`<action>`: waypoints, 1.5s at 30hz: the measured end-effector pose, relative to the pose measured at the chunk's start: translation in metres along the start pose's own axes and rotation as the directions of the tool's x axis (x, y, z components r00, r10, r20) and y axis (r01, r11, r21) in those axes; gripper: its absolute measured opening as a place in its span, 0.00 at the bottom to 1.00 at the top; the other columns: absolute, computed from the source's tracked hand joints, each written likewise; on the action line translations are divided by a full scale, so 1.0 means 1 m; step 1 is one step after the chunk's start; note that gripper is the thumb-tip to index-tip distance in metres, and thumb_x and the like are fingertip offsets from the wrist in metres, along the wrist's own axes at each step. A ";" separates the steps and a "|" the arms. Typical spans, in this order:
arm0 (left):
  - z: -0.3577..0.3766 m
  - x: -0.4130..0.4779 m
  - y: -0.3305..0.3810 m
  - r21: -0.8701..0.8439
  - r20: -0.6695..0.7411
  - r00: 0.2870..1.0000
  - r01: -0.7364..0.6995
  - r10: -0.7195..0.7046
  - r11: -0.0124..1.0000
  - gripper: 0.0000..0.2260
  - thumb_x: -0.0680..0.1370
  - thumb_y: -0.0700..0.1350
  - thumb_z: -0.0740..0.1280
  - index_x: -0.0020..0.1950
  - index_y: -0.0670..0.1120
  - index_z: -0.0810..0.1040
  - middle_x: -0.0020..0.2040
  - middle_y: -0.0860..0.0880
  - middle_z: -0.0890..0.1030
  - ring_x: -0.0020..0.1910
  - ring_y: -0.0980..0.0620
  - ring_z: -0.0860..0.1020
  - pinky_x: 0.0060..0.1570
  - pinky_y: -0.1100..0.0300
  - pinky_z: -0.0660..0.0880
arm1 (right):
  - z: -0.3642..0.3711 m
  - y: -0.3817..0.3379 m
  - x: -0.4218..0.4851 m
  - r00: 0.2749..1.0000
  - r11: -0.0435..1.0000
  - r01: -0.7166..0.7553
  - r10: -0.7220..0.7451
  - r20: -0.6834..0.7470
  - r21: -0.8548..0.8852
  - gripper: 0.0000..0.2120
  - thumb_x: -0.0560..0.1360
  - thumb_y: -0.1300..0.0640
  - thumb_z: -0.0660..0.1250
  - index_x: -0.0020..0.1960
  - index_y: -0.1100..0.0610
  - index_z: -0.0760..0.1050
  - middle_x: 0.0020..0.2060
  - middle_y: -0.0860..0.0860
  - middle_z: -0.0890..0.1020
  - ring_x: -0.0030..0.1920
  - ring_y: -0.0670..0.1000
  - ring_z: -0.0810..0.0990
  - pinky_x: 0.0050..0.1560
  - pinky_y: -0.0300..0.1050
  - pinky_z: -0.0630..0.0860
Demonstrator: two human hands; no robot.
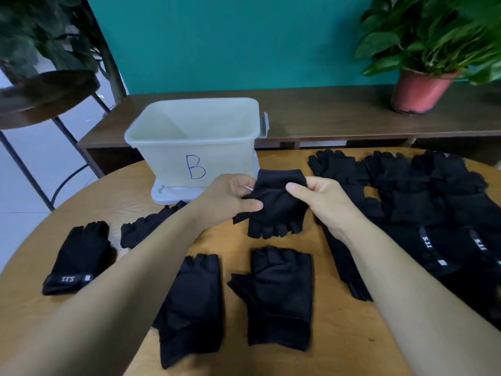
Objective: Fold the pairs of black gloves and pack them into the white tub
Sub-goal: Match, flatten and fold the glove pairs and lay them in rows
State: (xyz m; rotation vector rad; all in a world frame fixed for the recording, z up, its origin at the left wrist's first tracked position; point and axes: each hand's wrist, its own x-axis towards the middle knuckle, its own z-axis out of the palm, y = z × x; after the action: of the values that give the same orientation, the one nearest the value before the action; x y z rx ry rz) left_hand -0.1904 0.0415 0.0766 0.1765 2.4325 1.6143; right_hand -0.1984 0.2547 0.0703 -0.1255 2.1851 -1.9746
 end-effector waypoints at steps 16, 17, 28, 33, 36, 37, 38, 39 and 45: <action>0.030 -0.077 -0.032 0.534 0.070 0.972 -0.226 0.223 0.815 0.12 0.76 0.41 0.72 0.59 0.49 0.81 0.54 0.56 0.83 0.49 0.61 0.80 0.55 0.58 0.76 | -0.007 0.031 -0.095 0.992 0.977 0.055 -0.030 0.124 -0.207 0.08 0.77 0.62 0.70 0.53 0.52 0.84 0.47 0.49 0.86 0.51 0.49 0.84 0.57 0.47 0.79; 0.033 -0.082 -0.040 0.638 0.091 0.944 -0.299 0.316 0.710 0.13 0.75 0.41 0.73 0.59 0.49 0.81 0.54 0.53 0.83 0.50 0.56 0.80 0.53 0.56 0.77 | -0.006 0.039 -0.103 0.992 0.938 0.092 -0.057 0.113 -0.335 0.11 0.76 0.61 0.71 0.54 0.48 0.84 0.48 0.47 0.85 0.52 0.48 0.83 0.58 0.47 0.78; 0.050 -0.106 -0.087 0.839 0.294 0.748 -0.500 0.595 0.213 0.12 0.77 0.42 0.62 0.54 0.49 0.83 0.56 0.51 0.83 0.55 0.50 0.78 0.59 0.53 0.72 | 0.012 0.093 -0.147 0.811 0.203 0.423 -0.519 0.269 -0.883 0.24 0.55 0.67 0.82 0.49 0.54 0.85 0.49 0.52 0.86 0.53 0.55 0.83 0.53 0.51 0.79; 0.052 -0.108 -0.090 0.823 0.369 0.739 -0.541 0.563 0.171 0.11 0.77 0.40 0.63 0.54 0.48 0.84 0.56 0.50 0.83 0.55 0.49 0.80 0.57 0.51 0.77 | 0.014 0.100 -0.153 0.778 0.160 0.468 -0.541 0.319 -0.869 0.19 0.57 0.65 0.82 0.47 0.55 0.86 0.48 0.52 0.86 0.52 0.55 0.84 0.52 0.51 0.79; 0.051 -0.112 -0.086 0.829 0.400 0.761 -0.538 0.511 0.152 0.14 0.77 0.41 0.61 0.57 0.49 0.84 0.58 0.50 0.83 0.57 0.49 0.80 0.63 0.53 0.74 | 0.012 0.098 -0.152 0.789 0.155 0.462 -0.521 0.325 -0.873 0.18 0.57 0.65 0.81 0.46 0.54 0.85 0.48 0.52 0.86 0.53 0.55 0.83 0.52 0.51 0.79; 0.050 -0.114 -0.084 0.832 0.397 0.773 -0.531 0.495 0.162 0.16 0.76 0.42 0.60 0.59 0.49 0.83 0.60 0.50 0.82 0.58 0.50 0.79 0.64 0.52 0.73 | 0.011 0.098 -0.152 0.800 0.154 0.456 -0.503 0.328 -0.877 0.19 0.57 0.66 0.81 0.46 0.54 0.86 0.48 0.52 0.86 0.53 0.55 0.83 0.53 0.51 0.79; 0.048 -0.116 -0.080 0.835 0.378 0.791 -0.515 0.481 0.191 0.19 0.74 0.43 0.59 0.61 0.49 0.82 0.62 0.49 0.82 0.60 0.50 0.78 0.66 0.52 0.72 | 0.008 0.098 -0.153 0.807 0.158 0.454 -0.491 0.329 -0.877 0.19 0.58 0.66 0.80 0.46 0.53 0.86 0.49 0.52 0.86 0.54 0.55 0.83 0.54 0.51 0.79; 0.047 -0.117 -0.075 0.835 0.344 0.807 -0.497 0.481 0.237 0.22 0.72 0.44 0.58 0.63 0.48 0.82 0.63 0.49 0.81 0.62 0.51 0.76 0.67 0.51 0.71 | 0.006 0.097 -0.153 0.810 0.175 0.453 -0.490 0.322 -0.874 0.19 0.58 0.67 0.79 0.47 0.53 0.86 0.50 0.52 0.86 0.55 0.55 0.83 0.55 0.52 0.78; 0.075 -0.096 -0.035 0.631 -0.064 0.951 -0.196 0.302 0.750 0.23 0.80 0.39 0.55 0.77 0.42 0.66 0.78 0.46 0.64 0.78 0.51 0.58 0.73 0.68 0.44 | 0.019 0.075 -0.126 0.852 0.444 0.301 -0.524 0.028 -0.844 0.21 0.70 0.68 0.62 0.59 0.57 0.82 0.57 0.53 0.83 0.61 0.54 0.79 0.63 0.50 0.71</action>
State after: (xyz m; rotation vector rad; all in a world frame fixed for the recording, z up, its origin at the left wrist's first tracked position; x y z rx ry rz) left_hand -0.0781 0.0740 0.0268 0.5131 3.1055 0.8503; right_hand -0.0667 0.2683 0.0049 -0.6539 3.3481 -0.8804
